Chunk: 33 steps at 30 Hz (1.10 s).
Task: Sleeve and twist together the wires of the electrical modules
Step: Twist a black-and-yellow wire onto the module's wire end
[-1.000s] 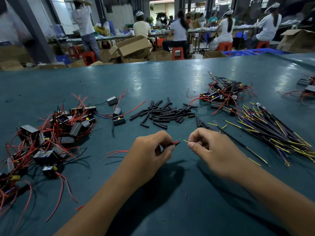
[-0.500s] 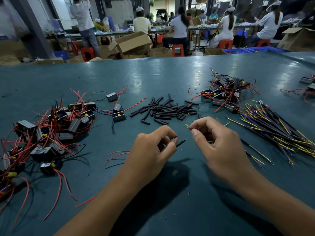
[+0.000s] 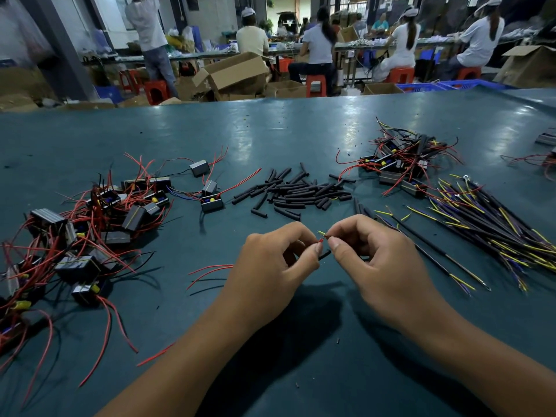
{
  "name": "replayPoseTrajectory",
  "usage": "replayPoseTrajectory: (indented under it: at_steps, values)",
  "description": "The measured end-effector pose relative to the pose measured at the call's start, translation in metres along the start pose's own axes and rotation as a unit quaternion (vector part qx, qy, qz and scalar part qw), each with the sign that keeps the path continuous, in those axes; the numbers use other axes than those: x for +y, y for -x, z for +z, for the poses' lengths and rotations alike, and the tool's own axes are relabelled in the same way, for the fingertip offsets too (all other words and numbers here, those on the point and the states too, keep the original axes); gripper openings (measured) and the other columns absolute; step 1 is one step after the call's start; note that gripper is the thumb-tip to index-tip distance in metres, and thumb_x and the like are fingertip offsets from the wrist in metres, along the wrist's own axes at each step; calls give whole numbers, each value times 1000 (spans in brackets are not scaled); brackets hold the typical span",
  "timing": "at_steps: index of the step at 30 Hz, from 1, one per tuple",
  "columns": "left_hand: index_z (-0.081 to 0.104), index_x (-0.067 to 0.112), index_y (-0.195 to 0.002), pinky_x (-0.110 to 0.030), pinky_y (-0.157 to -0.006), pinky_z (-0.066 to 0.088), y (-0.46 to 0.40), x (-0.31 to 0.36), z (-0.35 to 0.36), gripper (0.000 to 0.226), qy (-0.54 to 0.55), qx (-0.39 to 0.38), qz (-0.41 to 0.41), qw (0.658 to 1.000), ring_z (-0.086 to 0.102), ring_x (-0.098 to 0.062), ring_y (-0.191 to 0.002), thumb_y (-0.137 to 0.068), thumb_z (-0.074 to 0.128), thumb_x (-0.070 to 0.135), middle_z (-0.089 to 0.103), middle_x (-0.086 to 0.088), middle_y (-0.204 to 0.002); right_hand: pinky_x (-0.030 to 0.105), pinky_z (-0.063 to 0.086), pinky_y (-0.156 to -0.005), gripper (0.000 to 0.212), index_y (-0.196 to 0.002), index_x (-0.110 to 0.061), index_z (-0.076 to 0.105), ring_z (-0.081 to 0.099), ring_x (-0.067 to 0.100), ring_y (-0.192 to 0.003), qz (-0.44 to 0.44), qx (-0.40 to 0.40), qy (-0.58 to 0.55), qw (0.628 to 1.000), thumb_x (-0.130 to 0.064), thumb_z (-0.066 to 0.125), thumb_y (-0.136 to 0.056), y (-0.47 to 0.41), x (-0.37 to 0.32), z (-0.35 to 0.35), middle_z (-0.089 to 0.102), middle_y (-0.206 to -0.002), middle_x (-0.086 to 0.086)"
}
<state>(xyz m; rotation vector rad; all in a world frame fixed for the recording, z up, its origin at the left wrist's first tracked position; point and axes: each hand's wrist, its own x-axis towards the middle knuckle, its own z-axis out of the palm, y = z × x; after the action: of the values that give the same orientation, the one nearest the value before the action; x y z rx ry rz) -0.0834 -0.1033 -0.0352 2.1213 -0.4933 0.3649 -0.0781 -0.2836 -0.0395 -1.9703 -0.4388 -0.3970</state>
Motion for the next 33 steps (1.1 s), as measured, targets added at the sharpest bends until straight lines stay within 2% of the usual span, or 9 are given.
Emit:
replayPoseTrajectory:
  at_steps: [4,8,12,18,21,23,25,28,33]
  values:
    - [69,20,-86,-31,-55,50,0,1,1,12,31,2,-7,999,64,-15,-60,-96,64,26,71,10,-73,44,51,-63,8,-86,-26,66,62,20,-66,7,-4,-10,1000,-32,62,-89,0,-1,-1,67,-73,-1]
    - [67,20,-83,-21,-50,42,0,1,2,15,44,-2,-14,999,53,-7,-52,-97,63,22,71,10,-72,48,51,-63,10,-86,-28,68,60,26,-66,14,0,-35,999,-35,62,-87,0,-2,-1,67,-72,0]
    - [68,18,-83,-29,-51,45,1,2,3,15,77,-6,-30,997,54,-6,-53,-97,64,22,72,8,-72,49,52,-64,5,-86,-27,69,62,28,-69,24,-8,-55,998,-30,66,-89,1,-2,0,69,-74,2]
    - [69,16,-84,-17,-53,40,0,4,3,15,114,-17,-53,992,56,1,-52,-96,67,22,73,4,-72,22,45,-55,11,-80,-22,73,55,9,-59,34,-12,-102,994,-16,71,-89,-1,-3,-1,69,-70,1]
    - [69,15,-86,-29,-56,51,0,4,2,12,126,-19,-63,990,65,-5,-61,-96,68,22,75,3,-76,20,42,-53,11,-80,-20,73,52,7,-58,36,-20,-106,994,-15,71,-90,-2,-5,-1,68,-69,4]
    - [70,14,-88,-41,-68,59,0,4,2,11,136,-23,-70,988,72,-12,-71,-95,68,21,76,2,-78,20,40,-53,11,-80,-20,72,51,8,-58,36,-23,-104,994,-16,70,-90,-3,-5,-1,67,-69,5]
    - [70,13,-89,-34,-67,59,0,3,2,10,141,-27,-67,987,72,-9,-72,-96,67,20,76,1,-79,25,42,-52,11,-81,-21,72,52,13,-57,32,-22,-99,994,-17,70,-91,-3,-4,-1,67,-69,4]
    - [70,10,-88,-11,-55,44,0,4,2,10,169,-26,-72,983,62,3,-57,-96,66,14,76,-2,-76,38,42,-53,9,-82,-24,71,52,26,-58,27,-21,-73,997,-25,69,-90,-2,-3,0,65,-68,7]
    - [70,13,-89,-14,-59,47,-2,3,1,6,159,-30,-76,984,68,-4,-64,-94,69,17,75,-1,-75,22,39,-48,6,-84,-27,72,53,11,-50,35,-29,-84,995,-29,66,-86,-1,-3,-2,65,-65,6]
